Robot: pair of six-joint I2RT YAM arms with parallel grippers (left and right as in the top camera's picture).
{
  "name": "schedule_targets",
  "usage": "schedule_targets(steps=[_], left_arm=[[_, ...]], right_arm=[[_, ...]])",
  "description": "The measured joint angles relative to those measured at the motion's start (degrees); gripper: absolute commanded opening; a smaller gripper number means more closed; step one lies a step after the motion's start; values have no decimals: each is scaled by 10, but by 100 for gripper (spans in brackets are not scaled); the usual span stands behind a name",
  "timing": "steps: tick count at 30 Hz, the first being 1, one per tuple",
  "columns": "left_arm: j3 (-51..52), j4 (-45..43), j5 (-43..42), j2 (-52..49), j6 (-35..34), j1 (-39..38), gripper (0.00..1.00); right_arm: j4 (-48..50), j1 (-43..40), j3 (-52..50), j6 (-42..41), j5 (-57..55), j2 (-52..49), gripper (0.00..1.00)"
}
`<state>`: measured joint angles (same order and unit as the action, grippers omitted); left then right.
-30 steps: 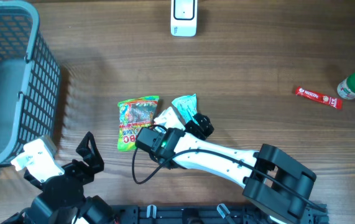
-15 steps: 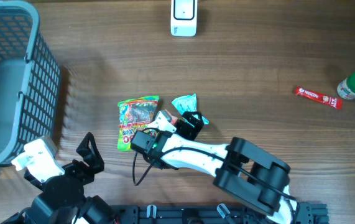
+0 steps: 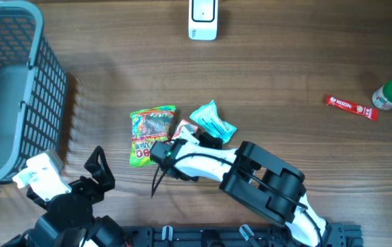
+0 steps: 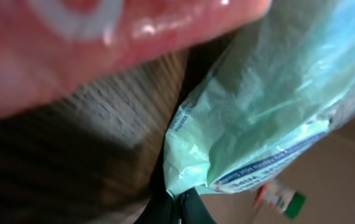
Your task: Scan the item barcode
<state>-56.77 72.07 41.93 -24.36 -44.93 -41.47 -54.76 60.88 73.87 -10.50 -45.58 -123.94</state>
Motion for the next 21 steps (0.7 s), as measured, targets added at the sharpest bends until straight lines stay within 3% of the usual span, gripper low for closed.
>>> schedule_targets(steps=[7, 12, 17, 21], left_arm=[[0, 0, 0, 0, 0, 0, 100], [0, 0, 0, 0, 0, 0, 100], [0, 0, 0, 0, 0, 0, 100], [0, 0, 0, 0, 0, 0, 100]], right_arm=[[-142, -13, 126, -27, 184, 5, 4], [-182, -52, 192, 10, 366, 97, 4], [-198, -169, 205, 59, 581, 216, 4], [-198, -256, 209, 79, 695, 235, 4]])
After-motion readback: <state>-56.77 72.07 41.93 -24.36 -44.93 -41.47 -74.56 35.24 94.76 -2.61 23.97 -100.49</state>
